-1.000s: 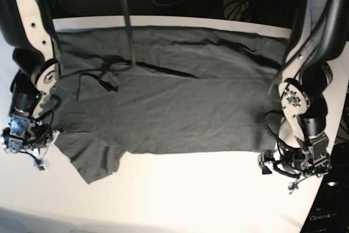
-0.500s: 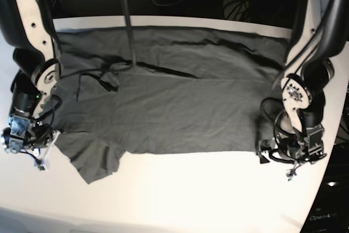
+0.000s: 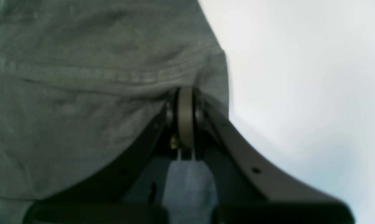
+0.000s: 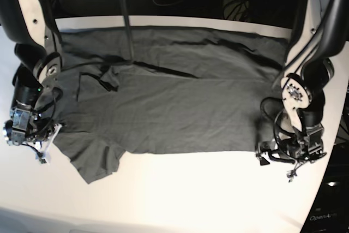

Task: Fold the T-shirt properly
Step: 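Lower both grippers to the shirt's side edges and pinch the fabric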

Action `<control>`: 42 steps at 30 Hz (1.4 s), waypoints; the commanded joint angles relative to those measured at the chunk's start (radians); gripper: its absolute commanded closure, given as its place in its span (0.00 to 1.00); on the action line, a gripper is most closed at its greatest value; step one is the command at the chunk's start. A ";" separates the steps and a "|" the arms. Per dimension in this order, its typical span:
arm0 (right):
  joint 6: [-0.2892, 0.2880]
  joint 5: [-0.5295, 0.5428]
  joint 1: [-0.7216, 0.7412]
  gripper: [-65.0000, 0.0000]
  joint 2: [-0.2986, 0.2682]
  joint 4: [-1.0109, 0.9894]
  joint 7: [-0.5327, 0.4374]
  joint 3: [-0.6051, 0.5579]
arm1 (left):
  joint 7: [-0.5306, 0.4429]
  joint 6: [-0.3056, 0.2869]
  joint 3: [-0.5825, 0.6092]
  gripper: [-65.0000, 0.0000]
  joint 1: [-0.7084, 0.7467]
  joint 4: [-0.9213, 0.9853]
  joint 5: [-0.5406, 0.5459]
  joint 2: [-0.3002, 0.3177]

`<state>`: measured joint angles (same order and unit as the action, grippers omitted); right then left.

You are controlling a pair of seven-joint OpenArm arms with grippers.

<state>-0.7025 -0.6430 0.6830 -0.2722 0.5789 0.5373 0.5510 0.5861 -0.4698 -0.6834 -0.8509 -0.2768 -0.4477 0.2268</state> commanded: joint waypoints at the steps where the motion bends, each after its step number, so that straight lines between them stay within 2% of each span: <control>1: 0.004 0.010 0.030 1.00 -0.017 0.017 -0.013 -0.003 | -0.012 0.001 0.000 0.29 -0.031 -0.012 0.007 0.004; 14: 0.004 0.009 0.028 1.00 -0.017 0.017 -0.012 -0.003 | -0.015 0.001 -0.002 0.32 -0.015 -0.012 0.010 0.001; 16: 0.004 0.009 0.028 1.00 -0.017 0.017 -0.009 -0.003 | -0.015 0.001 -0.002 0.41 -0.006 -0.014 0.010 0.001; 22: 0.004 0.009 0.027 1.00 -0.026 0.017 -0.007 -0.003 | -0.015 0.001 -0.002 0.86 0.000 -0.016 0.010 0.003; 25: 0.004 0.009 0.027 1.00 -0.029 0.017 -0.006 -0.003 | -0.015 0.001 -0.002 0.96 0.006 -0.017 0.010 0.003; 37: 0.004 -0.028 0.030 0.99 -0.031 0.017 -0.015 -0.004 | -0.010 0.001 -0.002 0.96 0.046 -0.017 0.010 0.006; 42: 0.004 -0.028 0.036 0.99 -0.031 0.057 -0.006 -0.065 | -0.016 0.001 -0.002 0.96 0.106 -0.023 0.010 0.003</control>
<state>-0.7063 -0.6750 0.6792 -0.2821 0.6106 0.5461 0.4870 0.5037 -0.4797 -0.6865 -0.7525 -0.3073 -0.3973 0.2302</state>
